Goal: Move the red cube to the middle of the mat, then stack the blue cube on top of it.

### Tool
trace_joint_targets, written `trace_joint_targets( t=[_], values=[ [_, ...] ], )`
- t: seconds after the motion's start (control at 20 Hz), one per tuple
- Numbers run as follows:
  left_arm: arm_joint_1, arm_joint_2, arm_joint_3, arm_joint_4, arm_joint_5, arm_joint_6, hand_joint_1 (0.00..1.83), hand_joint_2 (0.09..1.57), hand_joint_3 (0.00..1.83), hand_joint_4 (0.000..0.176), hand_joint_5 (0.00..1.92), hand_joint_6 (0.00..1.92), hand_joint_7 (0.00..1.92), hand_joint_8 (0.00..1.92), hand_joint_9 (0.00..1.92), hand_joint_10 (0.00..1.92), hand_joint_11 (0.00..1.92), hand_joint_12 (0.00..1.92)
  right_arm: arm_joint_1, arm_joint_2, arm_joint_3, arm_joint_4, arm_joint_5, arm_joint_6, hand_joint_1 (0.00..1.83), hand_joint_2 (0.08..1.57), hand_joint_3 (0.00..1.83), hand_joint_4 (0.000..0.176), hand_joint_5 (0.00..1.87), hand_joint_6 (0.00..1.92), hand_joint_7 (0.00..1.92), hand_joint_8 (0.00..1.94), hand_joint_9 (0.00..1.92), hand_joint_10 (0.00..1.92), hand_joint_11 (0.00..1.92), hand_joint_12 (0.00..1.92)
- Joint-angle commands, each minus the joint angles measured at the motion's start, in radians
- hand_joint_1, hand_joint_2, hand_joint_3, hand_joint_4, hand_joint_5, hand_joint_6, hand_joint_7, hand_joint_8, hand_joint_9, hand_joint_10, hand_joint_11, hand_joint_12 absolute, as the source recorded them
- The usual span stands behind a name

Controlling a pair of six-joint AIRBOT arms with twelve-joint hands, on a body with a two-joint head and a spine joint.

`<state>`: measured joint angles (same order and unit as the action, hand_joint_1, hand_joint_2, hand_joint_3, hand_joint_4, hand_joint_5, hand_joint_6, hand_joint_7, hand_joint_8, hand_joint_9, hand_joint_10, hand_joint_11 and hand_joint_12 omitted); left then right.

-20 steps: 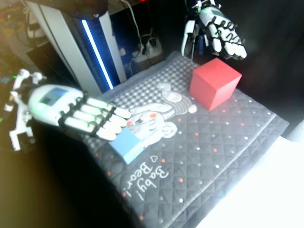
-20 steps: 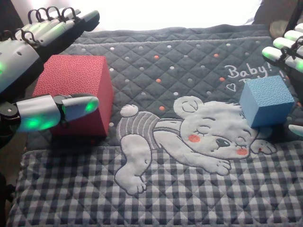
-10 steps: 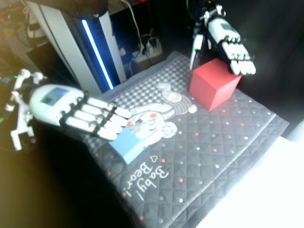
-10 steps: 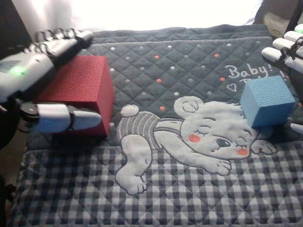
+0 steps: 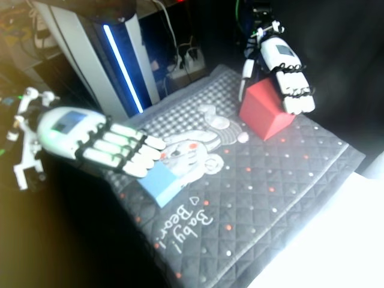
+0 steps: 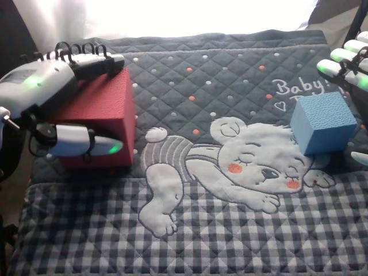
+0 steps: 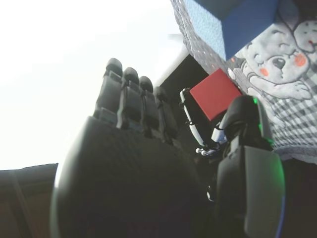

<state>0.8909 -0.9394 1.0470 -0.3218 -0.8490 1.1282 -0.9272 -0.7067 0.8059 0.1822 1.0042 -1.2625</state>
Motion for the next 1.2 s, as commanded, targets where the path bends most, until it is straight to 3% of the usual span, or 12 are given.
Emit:
trace_joint_targets(
  t=[0.0, 0.15, 0.3, 0.4, 0.45, 0.65, 0.8, 0.85, 1.0, 1.05, 1.1, 1.15],
  values=[
    [-0.003, 0.004, -0.008, 0.015, -0.079, 0.005, 1.22, 1.05, 0.00, 0.000, 0.51, 0.91, 0.33, 1.26, 0.20, 1.52, 0.04, 1.88, 0.002, 0.002, 0.001, 0.001, 0.122, -0.005, 0.63, 1.24, 0.01, 0.000, 0.00, 0.00, 0.00, 0.00, 0.00, 0.00, 0.00, 0.00],
    [-0.003, 0.027, -0.035, 0.043, -0.134, -0.002, 1.30, 1.06, 0.00, 0.009, 0.29, 1.71, 0.21, 1.73, 0.14, 1.90, 0.12, 1.92, 0.000, 0.002, 0.001, 0.002, 0.122, -0.002, 0.58, 1.27, 0.02, 0.000, 0.00, 0.00, 0.00, 0.00, 0.00, 0.00, 0.00, 0.00],
    [-0.003, 0.055, -0.062, 0.097, -0.220, -0.046, 1.27, 1.07, 0.01, 0.034, 0.19, 1.90, 0.14, 1.87, 0.14, 1.92, 0.16, 1.92, -0.001, 0.001, 0.001, 0.004, 0.122, -0.002, 0.55, 1.29, 0.02, 0.000, 0.00, 0.00, 0.00, 0.00, 0.00, 0.00, 0.00, 0.00],
    [-0.007, 0.064, -0.076, 0.145, -0.274, -0.076, 1.24, 1.11, 0.01, 0.061, 0.16, 1.81, 0.09, 1.75, 0.07, 1.88, 0.08, 1.92, -0.002, 0.001, 0.002, 0.008, 0.122, -0.002, 0.57, 1.29, 0.01, 0.000, 0.00, 0.00, 0.00, 0.00, 0.00, 0.00, 0.00, 0.00],
    [-0.015, 0.063, -0.077, 0.160, -0.288, -0.087, 1.24, 1.10, 0.01, 0.035, 0.19, 1.73, 0.12, 1.71, 0.11, 1.87, 0.13, 1.92, -0.002, 0.001, 0.002, 0.009, 0.122, -0.002, 0.59, 1.28, 0.01, 0.000, 0.00, 0.00, 0.00, 0.00, 0.00, 0.00, 0.00, 0.00],
    [-0.101, -0.002, -0.056, 0.204, -0.276, -0.104, 1.18, 1.12, 0.01, 0.080, 0.18, 1.74, 0.14, 1.75, 0.12, 1.92, 0.18, 1.92, -0.007, 0.002, 0.002, 0.015, 0.132, -0.002, 0.65, 1.30, 0.01, 0.000, 0.00, 0.00, 0.00, 0.00, 0.00, 0.00, 0.03, 0.02],
    [-0.156, -0.092, 0.001, 0.225, -0.197, -0.154, 1.08, 1.16, 0.01, 0.050, 0.19, 1.63, 0.16, 1.71, 0.11, 1.91, 0.15, 1.92, -0.012, 0.001, 0.001, 0.017, 0.141, -0.002, 0.58, 1.31, 0.01, 0.000, 0.00, 0.00, 0.00, 0.00, 0.00, 0.00, 0.00, 0.00],
    [-0.164, -0.110, 0.013, 0.229, -0.169, -0.164, 1.16, 1.11, 0.00, 0.000, 0.27, 1.46, 0.22, 1.64, 0.13, 1.88, 0.14, 1.92, -0.013, 0.000, 0.001, 0.017, 0.141, -0.002, 0.61, 1.31, 0.01, 0.000, 0.00, 0.00, 0.00, 0.00, 0.00, 0.00, 0.00, 0.00],
    [-0.192, -0.171, 0.054, 0.236, -0.073, -0.179, 1.13, 1.09, 0.00, 0.000, 0.31, 1.50, 0.21, 1.67, 0.17, 1.91, 0.22, 1.92, -0.014, -0.003, 0.002, 0.017, 0.141, -0.002, 0.53, 1.36, 0.02, 0.000, 0.00, 0.00, 0.00, 0.00, 0.00, 0.00, 0.02, 0.01],
    [-0.203, -0.201, 0.074, 0.238, -0.024, -0.181, 1.10, 1.08, 0.00, 0.000, 0.33, 1.31, 0.20, 1.56, 0.14, 1.84, 0.14, 1.92, -0.014, -0.003, 0.001, 0.018, 0.141, -0.002, 0.42, 1.42, 0.01, 0.000, 0.00, 0.00, 0.00, 0.00, 0.00, 0.00, 0.00, 0.26],
    [-0.205, -0.208, 0.079, 0.238, -0.008, -0.183, 0.98, 1.11, 0.01, 0.012, 0.19, 0.99, 0.11, 1.12, 0.03, 1.43, 0.03, 1.74, -0.014, -0.003, 0.001, 0.018, 0.141, -0.002, 0.44, 1.43, 0.00, 0.000, 0.00, 0.00, 0.00, 0.00, 0.00, 0.00, 0.00, 0.31],
    [-0.207, -0.222, 0.089, 0.239, 0.017, -0.184, 0.98, 1.11, 0.01, 0.012, 0.19, 0.99, 0.11, 1.12, 0.03, 1.43, 0.03, 1.74, -0.015, -0.003, 0.001, 0.018, 0.141, -0.002, 0.44, 1.43, 0.00, 0.000, 0.00, 0.00, 0.00, 0.00, 0.00, 0.00, 0.00, 0.31]
  ],
)
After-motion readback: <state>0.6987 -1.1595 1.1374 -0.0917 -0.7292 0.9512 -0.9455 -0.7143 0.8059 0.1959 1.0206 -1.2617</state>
